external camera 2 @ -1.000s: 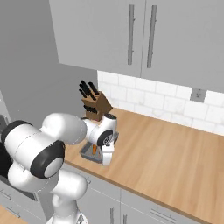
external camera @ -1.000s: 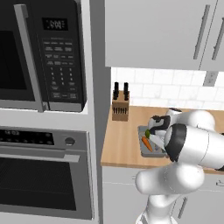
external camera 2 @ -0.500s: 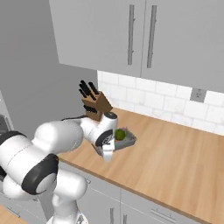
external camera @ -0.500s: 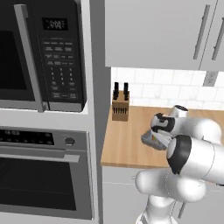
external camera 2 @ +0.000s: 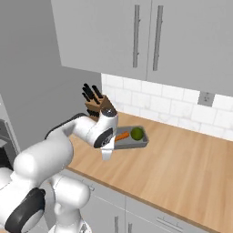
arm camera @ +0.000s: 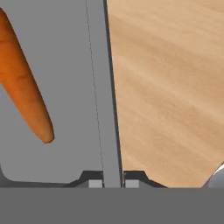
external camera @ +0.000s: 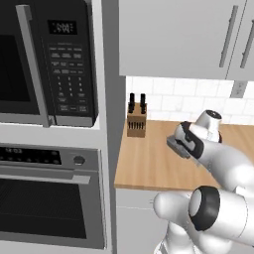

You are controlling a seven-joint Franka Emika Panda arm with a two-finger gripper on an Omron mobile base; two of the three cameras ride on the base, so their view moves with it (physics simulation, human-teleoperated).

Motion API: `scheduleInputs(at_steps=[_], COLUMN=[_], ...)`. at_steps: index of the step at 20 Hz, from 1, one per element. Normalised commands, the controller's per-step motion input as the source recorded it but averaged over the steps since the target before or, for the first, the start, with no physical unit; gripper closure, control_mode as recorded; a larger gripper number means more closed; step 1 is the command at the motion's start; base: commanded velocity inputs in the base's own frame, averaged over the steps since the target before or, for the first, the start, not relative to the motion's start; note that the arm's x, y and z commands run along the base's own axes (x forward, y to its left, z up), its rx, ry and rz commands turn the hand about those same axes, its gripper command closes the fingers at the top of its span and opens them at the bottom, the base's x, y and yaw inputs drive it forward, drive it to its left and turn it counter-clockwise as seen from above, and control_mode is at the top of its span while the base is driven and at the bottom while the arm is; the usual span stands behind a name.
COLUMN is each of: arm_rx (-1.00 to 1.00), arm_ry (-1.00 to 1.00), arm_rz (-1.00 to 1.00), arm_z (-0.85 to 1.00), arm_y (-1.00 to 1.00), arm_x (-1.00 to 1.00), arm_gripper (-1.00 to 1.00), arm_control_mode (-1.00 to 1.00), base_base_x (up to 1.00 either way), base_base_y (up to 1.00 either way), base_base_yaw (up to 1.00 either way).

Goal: Take the meat container that has the chicken drumstick and place it on the second highest rack of the freezer. Then take the vegetable container that has the carrot and lime and place it on the highest rack of the freezer.

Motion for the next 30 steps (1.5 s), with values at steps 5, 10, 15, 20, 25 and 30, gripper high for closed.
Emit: scheduleInputs(at_steps=[5,10,15,20,25,30], arm_rx=[-0.14,-0.06,-0.05,-0.07,0.02,0.02], arm_ry=[-0.19,0.06,0.11,0.03,0.02,0.00], arm_rz=[-0.07,0.01,0.04,0.07,0.03,0.02], arm_z=[0.75,0.72,0.71,0.39,0.46,0.42], arm_y=[0.00,0.05,0.13,0.42,0.62,0.73], arm_x=[-0.17,-0.43,-0.82,-0.98,-0.68,-0.58], arm_gripper=[1.00,1.00,1.00,1.00,1.00,1.00], arm_control_mode=[-1.00,-1.00,-1.00,-1.00,-1.00,-1.00], base_base_x=[0.00,0.00,0.00,0.00,0.00,0.00], base_base_y=[0.00,0.00,0.00,0.00,0.00,0.00], base_base_yaw=[0.00,0.00,0.00,0.00,0.00,0.00])
